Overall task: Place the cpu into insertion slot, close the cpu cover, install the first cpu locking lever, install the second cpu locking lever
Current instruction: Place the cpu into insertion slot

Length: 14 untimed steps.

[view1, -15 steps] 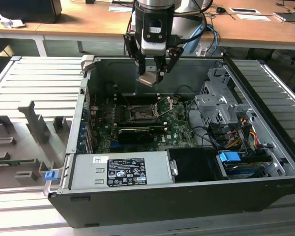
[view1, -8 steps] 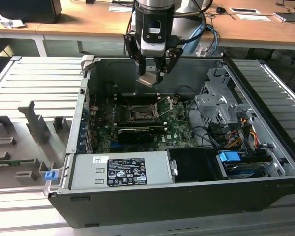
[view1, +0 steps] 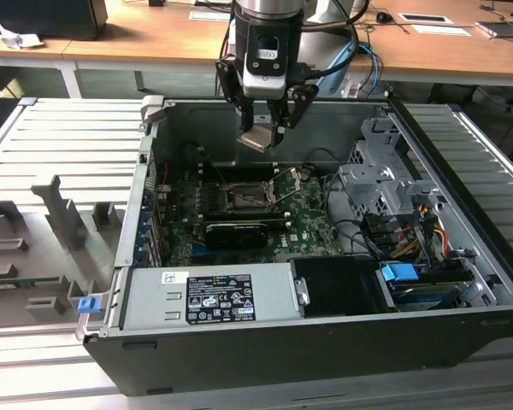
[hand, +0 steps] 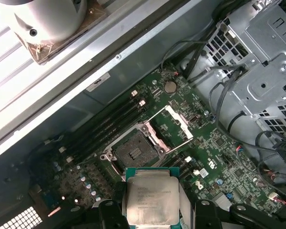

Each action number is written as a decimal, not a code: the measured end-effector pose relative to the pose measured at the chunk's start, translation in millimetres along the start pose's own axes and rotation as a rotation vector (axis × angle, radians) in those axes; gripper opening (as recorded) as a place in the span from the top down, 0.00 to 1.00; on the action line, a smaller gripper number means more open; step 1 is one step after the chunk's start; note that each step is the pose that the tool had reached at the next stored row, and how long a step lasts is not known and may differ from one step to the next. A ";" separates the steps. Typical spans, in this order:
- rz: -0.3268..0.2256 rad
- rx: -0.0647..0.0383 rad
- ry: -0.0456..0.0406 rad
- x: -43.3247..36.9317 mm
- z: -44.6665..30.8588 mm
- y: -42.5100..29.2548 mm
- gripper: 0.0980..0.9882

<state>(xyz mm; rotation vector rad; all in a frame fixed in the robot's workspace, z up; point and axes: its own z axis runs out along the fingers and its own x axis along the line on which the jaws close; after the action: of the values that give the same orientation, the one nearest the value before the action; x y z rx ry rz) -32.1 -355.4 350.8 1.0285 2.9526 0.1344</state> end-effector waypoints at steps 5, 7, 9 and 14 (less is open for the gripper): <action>0.009 0.001 -0.0014 0.0 0.4 0.0 0.51; 0.011 0.001 -0.0019 0.0 0.6 0.0 0.51; 0.013 0.001 -0.0025 0.0 0.8 0.0 0.51; 0.015 0.003 -0.0039 0.2 1.0 0.2 0.51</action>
<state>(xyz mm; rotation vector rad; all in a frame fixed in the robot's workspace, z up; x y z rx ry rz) -32.1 -355.1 349.9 1.0509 2.9429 0.1281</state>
